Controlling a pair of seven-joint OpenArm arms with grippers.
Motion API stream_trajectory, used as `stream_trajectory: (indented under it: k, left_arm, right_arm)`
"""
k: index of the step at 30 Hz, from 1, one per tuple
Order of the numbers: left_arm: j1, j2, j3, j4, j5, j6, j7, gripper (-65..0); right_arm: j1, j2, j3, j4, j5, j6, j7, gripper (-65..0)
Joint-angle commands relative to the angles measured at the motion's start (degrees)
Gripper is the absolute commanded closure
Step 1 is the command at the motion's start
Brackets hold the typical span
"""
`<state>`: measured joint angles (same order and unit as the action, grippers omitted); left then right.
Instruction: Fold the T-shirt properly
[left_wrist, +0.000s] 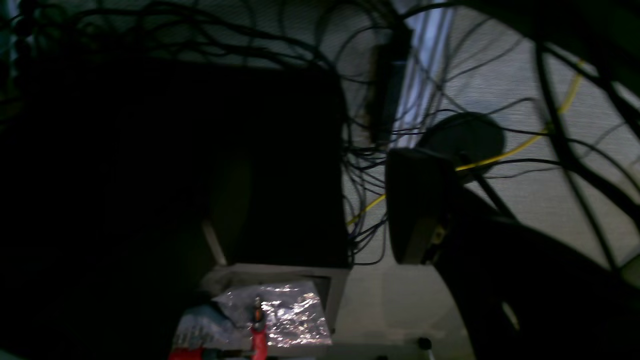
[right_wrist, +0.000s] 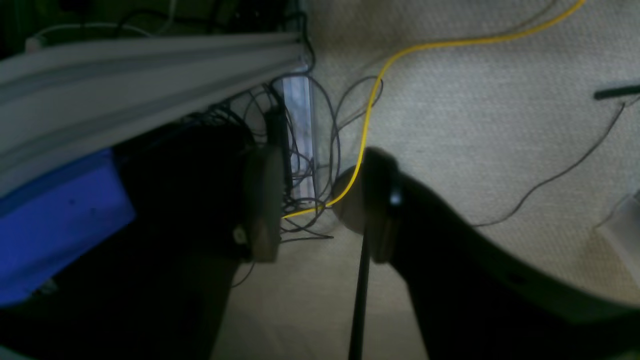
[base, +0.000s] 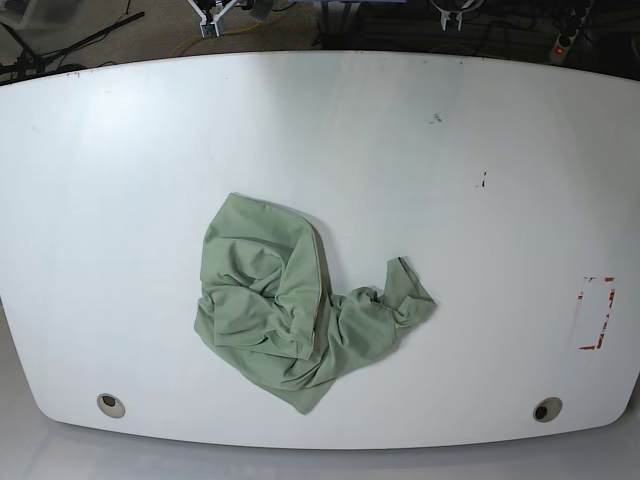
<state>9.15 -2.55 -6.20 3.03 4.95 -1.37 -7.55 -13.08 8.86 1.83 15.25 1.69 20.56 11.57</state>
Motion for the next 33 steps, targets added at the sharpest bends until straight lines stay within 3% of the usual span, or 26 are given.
stream_trajectory:
  k: [1, 5, 7, 10, 15, 28, 33]
  left_arm:
    - [1.82, -0.34, -0.07, 2.13, -0.35, -0.23, -3.33, -38.7]
    - [2.63, -0.52, -0.21, 3.14, -0.38, -0.26, -3.68, -38.8]
    - [13.58, -0.74, -0.41, 15.46, -1.09, -0.65, -8.95, -38.7]
    - [17.48, -0.52, -0.38, 17.61, -1.31, -0.80, -13.21, -38.6]
    - [14.55, -0.05, -0.09, 17.06, -1.04, -0.44, -11.75, -38.8]
    - [15.78, -0.05, -0.18, 17.41, -1.04, -0.44, -11.92, -38.8]
    - [21.84, -0.05, -0.27, 28.84, -1.04, -0.44, -11.57, -38.8]
  right_arm:
    - [-2.53, 0.78, -0.01, 2.04, 0.39, -1.79, 0.62, -25.5]
    - [-3.80, 0.70, 0.24, 3.57, 0.35, -2.43, 0.78, -25.5]
    - [-13.15, 0.57, 0.42, 15.62, 0.30, -4.45, 1.13, -25.4]
    - [-16.34, 0.41, 0.56, 20.31, 0.30, -4.25, 1.32, -25.4]
    - [-12.90, -1.61, -0.02, 19.52, 0.20, -4.07, -0.01, -24.7]
    - [-15.97, -1.87, -0.02, 22.16, 0.55, -4.34, 0.25, -24.6]
    - [-21.95, -1.96, 0.07, 30.95, 0.64, -4.51, -0.10, -24.6]
